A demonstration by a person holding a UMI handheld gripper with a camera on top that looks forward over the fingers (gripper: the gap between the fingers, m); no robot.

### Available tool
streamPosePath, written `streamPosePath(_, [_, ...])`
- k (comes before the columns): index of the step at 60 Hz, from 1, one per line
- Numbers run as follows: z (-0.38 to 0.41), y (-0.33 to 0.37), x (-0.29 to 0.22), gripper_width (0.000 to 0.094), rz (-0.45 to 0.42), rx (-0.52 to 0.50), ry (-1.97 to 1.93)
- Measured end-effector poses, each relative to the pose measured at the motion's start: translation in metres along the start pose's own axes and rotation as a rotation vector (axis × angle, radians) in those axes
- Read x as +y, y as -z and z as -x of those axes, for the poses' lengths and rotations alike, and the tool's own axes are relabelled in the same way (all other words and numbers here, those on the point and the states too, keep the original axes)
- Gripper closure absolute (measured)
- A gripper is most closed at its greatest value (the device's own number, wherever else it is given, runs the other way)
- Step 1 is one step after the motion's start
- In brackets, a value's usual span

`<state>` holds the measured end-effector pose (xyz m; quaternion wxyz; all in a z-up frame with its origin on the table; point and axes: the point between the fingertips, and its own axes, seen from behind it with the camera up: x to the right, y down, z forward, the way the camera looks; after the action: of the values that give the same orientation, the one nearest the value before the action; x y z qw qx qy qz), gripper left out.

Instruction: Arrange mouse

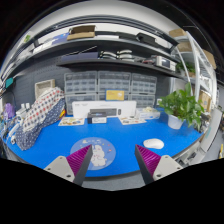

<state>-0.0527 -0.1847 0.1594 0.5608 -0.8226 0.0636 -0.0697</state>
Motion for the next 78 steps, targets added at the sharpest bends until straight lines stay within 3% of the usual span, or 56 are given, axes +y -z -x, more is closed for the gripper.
streamPosePath(13, [-0.015,-0.011,0.072,0.0073,0.091,-0.068,0.047])
streamPosePath(28, [-0.12,-0.055,0.114,0.0077,0.159,-0.043,0.062])
streamPosePath(49, [-0.238,-0.156,0.106,0.0084,0.194,-0.076,0.088])
streamPosePath(64, [-0.246,-0.221,0.092,0.009,0.212,-0.175,0.086])
streamPosePath(78, [-0.241,-0.271,0.077,0.012,0.234,-0.189,0.058])
